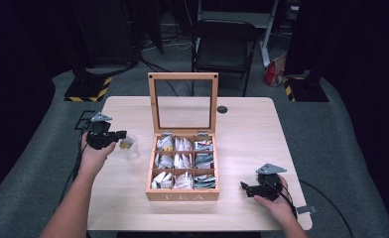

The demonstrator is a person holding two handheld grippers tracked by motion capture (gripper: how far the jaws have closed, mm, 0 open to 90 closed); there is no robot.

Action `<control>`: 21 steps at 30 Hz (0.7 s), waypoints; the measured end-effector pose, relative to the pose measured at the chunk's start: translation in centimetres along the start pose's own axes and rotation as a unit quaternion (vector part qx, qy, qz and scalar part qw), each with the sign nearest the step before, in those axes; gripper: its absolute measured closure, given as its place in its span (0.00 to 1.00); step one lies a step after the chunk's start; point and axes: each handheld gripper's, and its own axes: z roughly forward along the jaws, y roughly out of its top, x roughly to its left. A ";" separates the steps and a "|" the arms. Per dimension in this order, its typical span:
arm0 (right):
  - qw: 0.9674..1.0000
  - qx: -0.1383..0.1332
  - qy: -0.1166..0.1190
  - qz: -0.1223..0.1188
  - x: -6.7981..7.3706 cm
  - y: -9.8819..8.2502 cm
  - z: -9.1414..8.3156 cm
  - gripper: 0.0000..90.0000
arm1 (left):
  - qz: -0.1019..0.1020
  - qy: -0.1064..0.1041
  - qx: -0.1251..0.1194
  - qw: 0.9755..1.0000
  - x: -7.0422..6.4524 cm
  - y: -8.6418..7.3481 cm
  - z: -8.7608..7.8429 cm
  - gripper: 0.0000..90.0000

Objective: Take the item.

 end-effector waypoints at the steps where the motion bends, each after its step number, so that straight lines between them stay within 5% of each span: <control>1: 1.000 0.000 -0.001 0.000 0.0 0.0 0.0 0.13 | -0.002 -0.001 0.001 1.000 0.0 0.0 0.0 1.00; 21: 1.000 -0.001 -0.001 0.000 0.0 0.0 0.0 0.13 | 0.002 -0.012 -0.006 1.000 -0.7 -0.1 -0.7 0.86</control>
